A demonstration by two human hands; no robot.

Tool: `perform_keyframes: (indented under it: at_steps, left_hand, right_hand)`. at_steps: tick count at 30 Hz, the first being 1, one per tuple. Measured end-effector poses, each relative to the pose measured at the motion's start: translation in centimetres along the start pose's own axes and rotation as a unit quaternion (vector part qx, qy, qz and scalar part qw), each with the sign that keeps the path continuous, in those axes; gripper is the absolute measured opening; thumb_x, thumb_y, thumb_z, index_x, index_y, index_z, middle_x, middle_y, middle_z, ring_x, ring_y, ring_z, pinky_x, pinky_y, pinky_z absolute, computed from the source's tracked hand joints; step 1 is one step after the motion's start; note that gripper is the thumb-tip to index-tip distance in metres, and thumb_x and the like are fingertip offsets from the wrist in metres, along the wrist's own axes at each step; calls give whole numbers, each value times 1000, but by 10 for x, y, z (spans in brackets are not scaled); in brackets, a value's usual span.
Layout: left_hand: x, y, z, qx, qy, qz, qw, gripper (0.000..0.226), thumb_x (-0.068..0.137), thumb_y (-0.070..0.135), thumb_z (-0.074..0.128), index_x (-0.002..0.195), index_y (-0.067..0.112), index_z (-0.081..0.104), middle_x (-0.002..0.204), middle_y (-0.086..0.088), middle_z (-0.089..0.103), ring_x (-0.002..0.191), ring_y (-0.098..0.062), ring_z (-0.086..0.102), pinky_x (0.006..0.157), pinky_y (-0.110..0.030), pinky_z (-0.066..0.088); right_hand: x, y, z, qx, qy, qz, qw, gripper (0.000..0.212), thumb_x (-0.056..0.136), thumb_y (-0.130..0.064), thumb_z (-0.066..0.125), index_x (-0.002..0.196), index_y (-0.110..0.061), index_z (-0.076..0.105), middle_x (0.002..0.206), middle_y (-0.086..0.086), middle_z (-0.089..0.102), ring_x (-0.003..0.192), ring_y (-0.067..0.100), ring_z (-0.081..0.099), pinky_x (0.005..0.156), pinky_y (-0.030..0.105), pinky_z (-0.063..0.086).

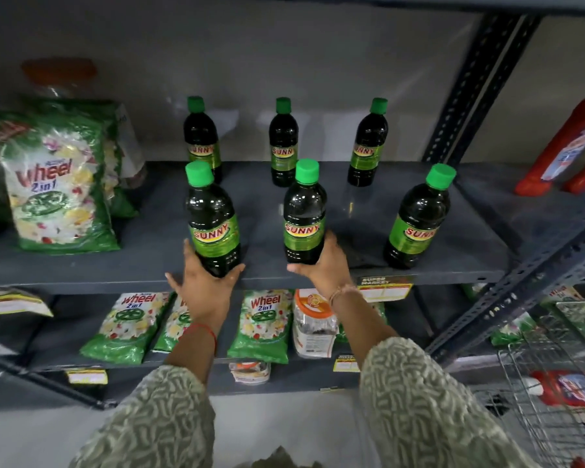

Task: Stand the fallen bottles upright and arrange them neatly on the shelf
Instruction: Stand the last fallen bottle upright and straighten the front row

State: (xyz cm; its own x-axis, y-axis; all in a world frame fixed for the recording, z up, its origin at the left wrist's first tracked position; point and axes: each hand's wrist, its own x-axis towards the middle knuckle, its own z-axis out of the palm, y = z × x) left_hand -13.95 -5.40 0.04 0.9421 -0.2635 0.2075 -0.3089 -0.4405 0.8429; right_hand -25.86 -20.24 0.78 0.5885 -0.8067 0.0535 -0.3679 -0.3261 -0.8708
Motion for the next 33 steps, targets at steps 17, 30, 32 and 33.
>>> perform_keyframes:
  at_steps: [17,30,32,33]
  left_hand:
    - [34,-32,-40,-65,-27,-2,998,63,63,18,80,118,11,49,116,-17,64,107,-33,58,90,-35,45]
    - [39,-40,-48,-15,-117,9,993,81,70,27,75,135,14,28,130,-18,55,120,-39,49,100,-47,41]
    - [35,-39,-48,13,-110,16,994,94,73,35,71,142,12,13,146,-18,37,135,-37,32,114,-48,21]
    - [27,-33,-50,25,-80,19,996,95,76,41,65,143,8,7,152,-18,25,141,-34,20,118,-48,11]
  right_hand:
    - [-7,-6,25,-35,18,14,999,69,59,-28,83,115,-9,47,112,15,58,105,29,55,93,42,47]
    - [-12,-11,23,-28,9,29,999,76,58,-27,84,120,-7,44,119,15,58,112,30,55,93,37,47]
    - [-21,-12,22,-18,20,7,1000,98,56,-38,83,134,-8,32,135,16,47,127,31,43,106,41,38]
    - [-33,-18,20,-27,35,-9,999,105,60,-48,78,140,-8,22,144,17,36,136,31,31,112,42,30]
